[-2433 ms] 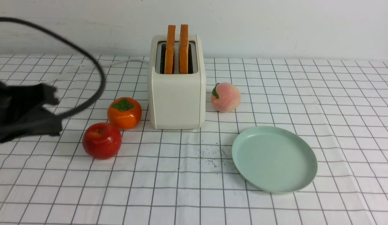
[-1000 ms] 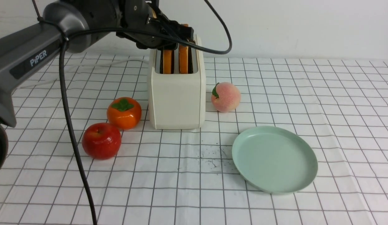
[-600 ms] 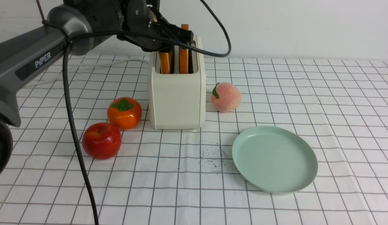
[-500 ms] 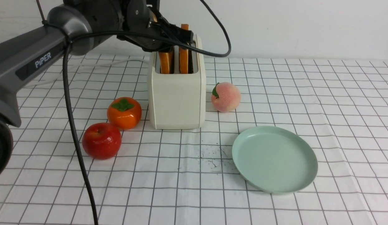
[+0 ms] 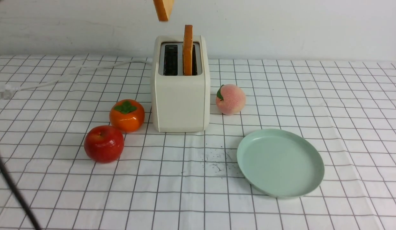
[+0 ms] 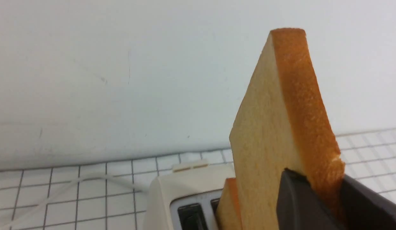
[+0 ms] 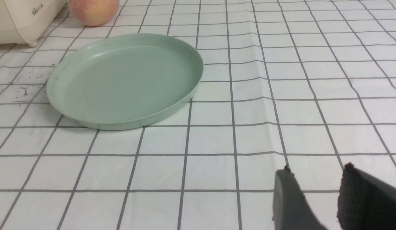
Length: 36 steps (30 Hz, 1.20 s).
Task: Take toasted bread from bread machine on white checkered table place on plate.
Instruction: 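Place the slice of bread on the plate with the left gripper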
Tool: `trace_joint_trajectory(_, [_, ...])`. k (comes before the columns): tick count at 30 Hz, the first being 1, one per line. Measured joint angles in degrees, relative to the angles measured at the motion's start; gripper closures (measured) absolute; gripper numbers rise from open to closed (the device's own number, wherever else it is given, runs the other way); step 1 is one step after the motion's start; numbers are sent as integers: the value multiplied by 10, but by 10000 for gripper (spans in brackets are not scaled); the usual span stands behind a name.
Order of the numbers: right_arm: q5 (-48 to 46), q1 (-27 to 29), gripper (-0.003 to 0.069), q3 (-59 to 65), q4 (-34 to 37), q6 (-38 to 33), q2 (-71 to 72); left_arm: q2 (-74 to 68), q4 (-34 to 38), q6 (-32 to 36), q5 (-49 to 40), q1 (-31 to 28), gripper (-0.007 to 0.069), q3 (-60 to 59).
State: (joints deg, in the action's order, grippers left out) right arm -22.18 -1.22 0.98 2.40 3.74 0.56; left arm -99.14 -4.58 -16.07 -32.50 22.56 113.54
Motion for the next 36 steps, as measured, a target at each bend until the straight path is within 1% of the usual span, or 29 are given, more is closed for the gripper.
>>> trace_joint_trajectory(1, [0, 0, 419, 0, 0, 0, 0, 20, 14, 1, -14, 3, 537, 1])
trace_joint_trajectory(2, [0, 0, 419, 0, 0, 0, 0, 46, 54, 17, -57, 12, 537, 4])
trace_joint_trajectory(3, [0, 0, 419, 0, 0, 0, 0, 49, 54, 20, -57, 12, 537, 4])
trace_joint_trajectory(4, [0, 0, 419, 0, 0, 0, 0, 65, 101, 52, -104, 24, 537, 4])
trace_joint_trajectory(5, [0, 0, 419, 0, 0, 0, 0, 66, 115, 57, -116, 27, 537, 4])
trace_joint_trajectory(6, [0, 0, 419, 0, 0, 0, 0, 69, 180, 102, -164, 41, 537, -2])
trace_joint_trajectory(7, [0, 0, 419, 0, 0, 0, 0, 68, 215, 118, -184, 49, 537, -10])
trace_joint_trajectory(8, [0, 0, 419, 0, 0, 0, 0, 60, 271, 155, -211, 61, 537, -26])
trace_joint_trajectory(9, [0, 0, 419, 0, 0, 0, 0, 60, 281, 155, -215, 64, 537, -29])
trace_joint_trajectory(10, [0, 0, 419, 0, 0, 0, 0, 40, 359, 202, -244, 84, 537, -56])
trace_joint_trajectory(11, [0, 0, 419, 0, 0, 0, 0, 29, 380, 218, -249, 91, 537, -71])
trace_joint_trajectory(13, [0, 0, 419, 0, 0, 0, 0, -4, 444, 270, -254, 115, 537, -104])
trace_joint_trajectory(14, [0, 0, 419, 0, 0, 0, 0, -7, 449, 274, -253, 117, 537, -104])
trace_joint_trajectory(16, [0, 0, 419, 0, 0, 0, 0, -55, 499, 319, -239, 137, 537, -125])
trace_joint_trajectory(19, [0, 0, 419, 0, 0, 0, 0, -87, 528, 347, -215, 143, 537, -126])
trace_joint_trajectory(20, [0, 0, 419, 0, 0, 0, 0, -108, 546, 375, -192, 145, 537, -126])
trace_joint_trajectory(29, [0, 0, 419, 0, 0, 0, 0, -185, 597, 494, -98, 144, 537, -126])
trace_joint_trajectory(36, [0, 0, 419, 0, 0, 0, 0, -210, 611, 528, -65, 143, 537, -126])
